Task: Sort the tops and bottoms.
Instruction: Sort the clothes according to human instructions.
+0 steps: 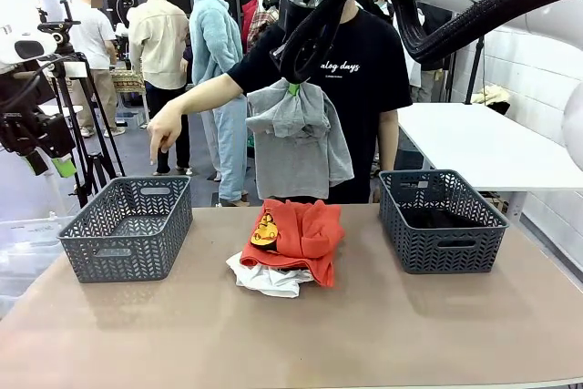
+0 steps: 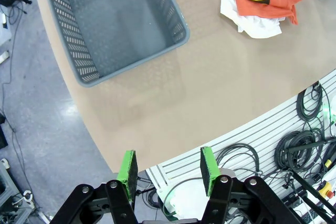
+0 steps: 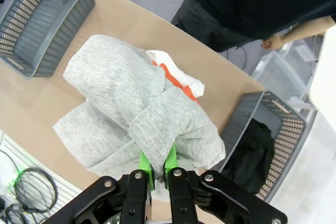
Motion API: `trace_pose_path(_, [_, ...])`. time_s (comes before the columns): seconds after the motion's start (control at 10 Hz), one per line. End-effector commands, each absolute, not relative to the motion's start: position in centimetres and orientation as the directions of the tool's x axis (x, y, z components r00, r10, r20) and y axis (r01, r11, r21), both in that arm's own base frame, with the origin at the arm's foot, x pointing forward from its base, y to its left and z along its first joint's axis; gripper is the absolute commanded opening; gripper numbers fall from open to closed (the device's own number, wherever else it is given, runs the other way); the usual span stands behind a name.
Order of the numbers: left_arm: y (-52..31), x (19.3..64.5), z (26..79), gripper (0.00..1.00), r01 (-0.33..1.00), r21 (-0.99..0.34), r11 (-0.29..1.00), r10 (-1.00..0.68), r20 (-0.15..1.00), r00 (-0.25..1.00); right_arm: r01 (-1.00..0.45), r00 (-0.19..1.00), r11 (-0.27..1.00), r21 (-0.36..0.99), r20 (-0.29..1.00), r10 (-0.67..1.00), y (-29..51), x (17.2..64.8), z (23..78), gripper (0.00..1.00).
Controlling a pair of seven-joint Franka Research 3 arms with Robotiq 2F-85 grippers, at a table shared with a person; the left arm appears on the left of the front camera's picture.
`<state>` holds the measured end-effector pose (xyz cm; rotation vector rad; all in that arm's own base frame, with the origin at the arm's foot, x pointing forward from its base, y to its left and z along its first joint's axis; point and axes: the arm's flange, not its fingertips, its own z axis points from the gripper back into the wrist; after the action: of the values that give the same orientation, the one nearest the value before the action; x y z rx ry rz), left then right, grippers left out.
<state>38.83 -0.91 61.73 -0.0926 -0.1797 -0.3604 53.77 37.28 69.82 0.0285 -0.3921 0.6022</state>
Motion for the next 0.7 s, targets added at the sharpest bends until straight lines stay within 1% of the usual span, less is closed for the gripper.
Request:
trace_pose_path(0.0, [-0.89, 38.68, 61.72, 0.64, 0.356, -0.051, 0.933, -0.342, 0.183, 0.922, -0.556, 0.752, 0.827, -0.085, 0.37, 0.545, 37.24, 53.71, 70.01, 0.0])
trace_pose_path(0.6, [-0.89, 38.68, 61.72, 0.64, 0.356, -0.051, 0.933, -0.342, 0.183, 0.922, -0.556, 0.752, 0.827, -0.085, 0.37, 0.545, 37.24, 53.71, 70.01, 0.0])
